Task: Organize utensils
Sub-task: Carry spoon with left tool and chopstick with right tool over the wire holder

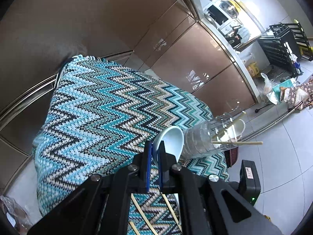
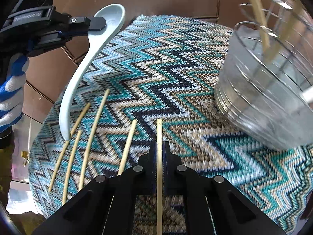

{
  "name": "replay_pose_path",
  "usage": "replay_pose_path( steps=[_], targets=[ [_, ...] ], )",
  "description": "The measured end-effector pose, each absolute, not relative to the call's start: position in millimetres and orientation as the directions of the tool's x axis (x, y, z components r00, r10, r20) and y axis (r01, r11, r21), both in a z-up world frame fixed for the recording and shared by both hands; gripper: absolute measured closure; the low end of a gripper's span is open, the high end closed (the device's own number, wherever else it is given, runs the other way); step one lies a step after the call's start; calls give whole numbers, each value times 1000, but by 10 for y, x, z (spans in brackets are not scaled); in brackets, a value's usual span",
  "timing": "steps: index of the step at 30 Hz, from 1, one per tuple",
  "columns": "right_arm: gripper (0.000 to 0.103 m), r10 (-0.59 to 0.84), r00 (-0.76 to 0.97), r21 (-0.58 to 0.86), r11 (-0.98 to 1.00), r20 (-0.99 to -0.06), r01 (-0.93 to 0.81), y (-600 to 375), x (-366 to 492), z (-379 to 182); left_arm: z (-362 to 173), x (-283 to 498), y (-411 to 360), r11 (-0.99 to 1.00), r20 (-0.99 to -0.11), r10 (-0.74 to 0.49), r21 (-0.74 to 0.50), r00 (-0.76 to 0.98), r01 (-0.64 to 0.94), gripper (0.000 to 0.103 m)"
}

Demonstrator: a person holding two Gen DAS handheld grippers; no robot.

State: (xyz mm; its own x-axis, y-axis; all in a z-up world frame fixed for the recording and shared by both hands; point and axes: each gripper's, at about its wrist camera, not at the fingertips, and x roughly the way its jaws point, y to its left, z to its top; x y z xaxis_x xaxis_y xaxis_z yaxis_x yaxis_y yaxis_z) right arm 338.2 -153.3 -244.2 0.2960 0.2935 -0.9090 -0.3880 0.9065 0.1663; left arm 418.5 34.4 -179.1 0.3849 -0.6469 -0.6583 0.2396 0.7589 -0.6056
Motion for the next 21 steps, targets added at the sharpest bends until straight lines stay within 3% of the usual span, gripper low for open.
replay_pose_path(
  steps=[21],
  targets=[
    [98,373,660,207,925,-652,-318,-2416,2050,-1300,-722,3185,23,758,-569,-649,-538,505,368,98]
  ],
)
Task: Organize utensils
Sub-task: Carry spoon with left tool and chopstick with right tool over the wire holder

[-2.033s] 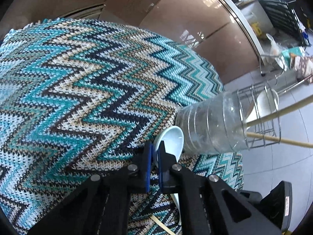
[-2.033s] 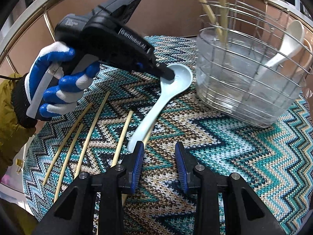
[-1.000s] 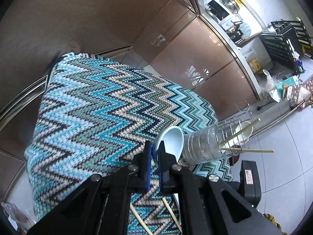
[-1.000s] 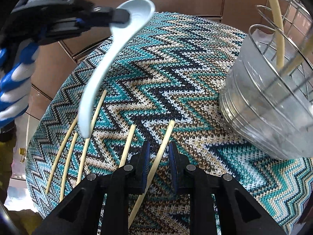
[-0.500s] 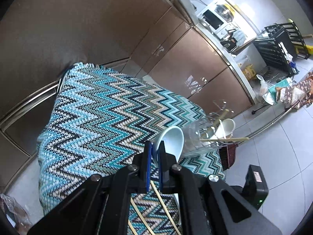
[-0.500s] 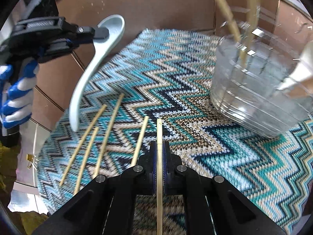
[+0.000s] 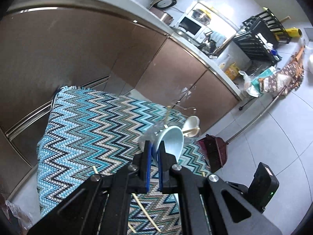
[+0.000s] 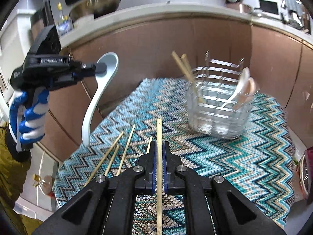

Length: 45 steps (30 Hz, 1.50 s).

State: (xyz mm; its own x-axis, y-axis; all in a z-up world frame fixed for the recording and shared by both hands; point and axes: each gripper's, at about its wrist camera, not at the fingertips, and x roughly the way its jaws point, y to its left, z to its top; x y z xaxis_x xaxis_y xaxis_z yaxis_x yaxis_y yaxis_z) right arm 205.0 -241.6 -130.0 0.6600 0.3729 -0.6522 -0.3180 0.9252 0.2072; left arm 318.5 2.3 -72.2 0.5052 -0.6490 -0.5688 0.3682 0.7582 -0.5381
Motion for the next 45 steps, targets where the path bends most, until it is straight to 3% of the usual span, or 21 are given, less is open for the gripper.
replay_pose_path(
  steps=[11,20,27,34,45],
  targets=[
    [98,357,809,234,932,-467,-276,-2930,1949,-746,-151,3062,-457,765,-491,-639,-483,592,425,98],
    [98,328,882,262,933,-337,-247,-3329,2099,-437,94,3261,-1199,830,-434,-553,-366,712,421,98],
    [98,315,919,270,930,-238,-249,-3537,2266,-273,-54,3480,-1712,893,-405,-448,-250,797,374,98],
    [98,325,932,290,918,-158,-271,-3611,2617,-237,-306,3691,-1929,916,-411,-399,-213,820,339,98],
    [98,320,943,304,910,-89,-280,-3671,2967,-303,-565,3774,-2146,948,-316,-317,-125,894,292,98]
  ],
)
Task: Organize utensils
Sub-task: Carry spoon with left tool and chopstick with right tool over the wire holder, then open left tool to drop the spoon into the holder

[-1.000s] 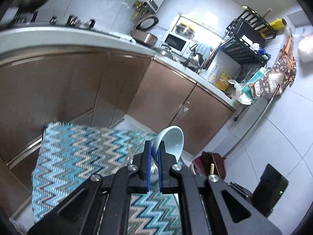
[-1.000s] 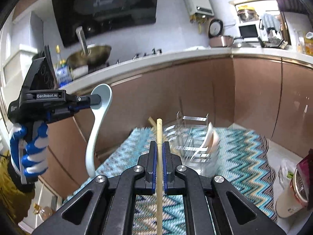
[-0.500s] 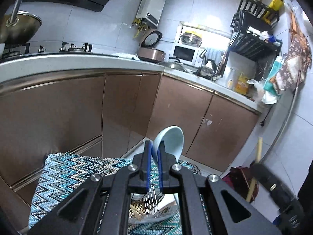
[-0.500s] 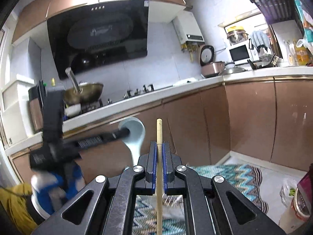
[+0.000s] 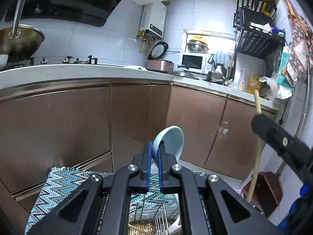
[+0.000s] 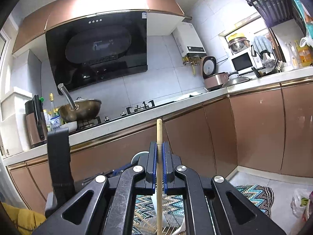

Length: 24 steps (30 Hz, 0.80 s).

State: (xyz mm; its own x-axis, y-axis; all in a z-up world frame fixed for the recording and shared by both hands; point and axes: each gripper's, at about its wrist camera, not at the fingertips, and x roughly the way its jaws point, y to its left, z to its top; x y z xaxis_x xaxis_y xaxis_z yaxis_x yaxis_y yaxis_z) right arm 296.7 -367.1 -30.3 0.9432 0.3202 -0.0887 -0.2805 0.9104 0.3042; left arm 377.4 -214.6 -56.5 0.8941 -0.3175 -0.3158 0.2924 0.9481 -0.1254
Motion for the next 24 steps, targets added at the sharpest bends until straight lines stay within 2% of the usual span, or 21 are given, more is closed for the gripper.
replay_pose_path(
  steps=[14,24],
  targets=[
    [98,290,957,305,912,-10,-273,-3690,3202,-389,-865,3853,-2221,957,-330,-290,-96,898,273,97],
    [98,274,962,287,922,-5,-261,-3658,3273,-522,-985,3864,-2215,953,-353,-304,-113,885,282,96]
  ],
)
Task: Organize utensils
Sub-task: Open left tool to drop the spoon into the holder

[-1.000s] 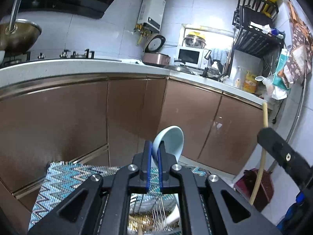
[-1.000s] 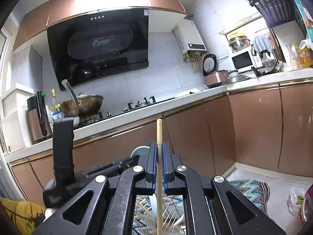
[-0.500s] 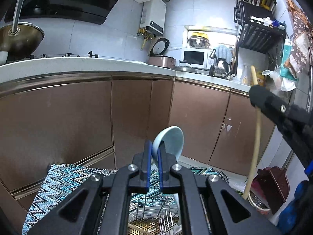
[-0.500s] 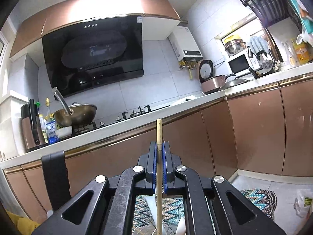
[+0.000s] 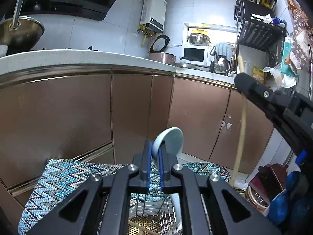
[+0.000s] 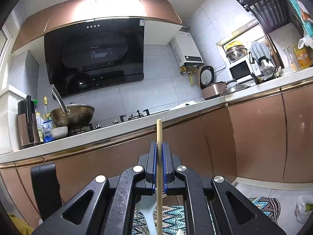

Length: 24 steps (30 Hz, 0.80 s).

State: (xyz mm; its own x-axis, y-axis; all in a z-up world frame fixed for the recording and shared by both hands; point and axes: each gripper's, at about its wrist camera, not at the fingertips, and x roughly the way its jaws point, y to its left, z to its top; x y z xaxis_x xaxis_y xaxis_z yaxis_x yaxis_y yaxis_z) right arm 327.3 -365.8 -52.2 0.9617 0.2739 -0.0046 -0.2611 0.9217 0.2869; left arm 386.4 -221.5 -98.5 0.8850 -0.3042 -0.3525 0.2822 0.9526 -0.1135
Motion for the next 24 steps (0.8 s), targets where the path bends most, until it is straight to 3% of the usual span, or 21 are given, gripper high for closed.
replay_pose_path(
  steps=[3,7,19,24],
  targets=[
    [98,274,962,296,919,-4,-260,-3676,3282,-551,-975,3849,-2182,945,-356,-326,-144,876,293,94],
    [98,272,962,299,918,4,-260,-3655,3271,-538,-943,3820,-2200,939,-355,-344,-145,869,313,82],
    [97,271,963,302,917,7,-260,-3632,3258,-543,-837,3731,-2093,929,-349,-366,-185,863,319,81],
    [97,278,960,303,915,11,-269,-3585,3275,-538,-773,3708,-2004,929,-342,-365,-191,866,317,74]
  ],
)
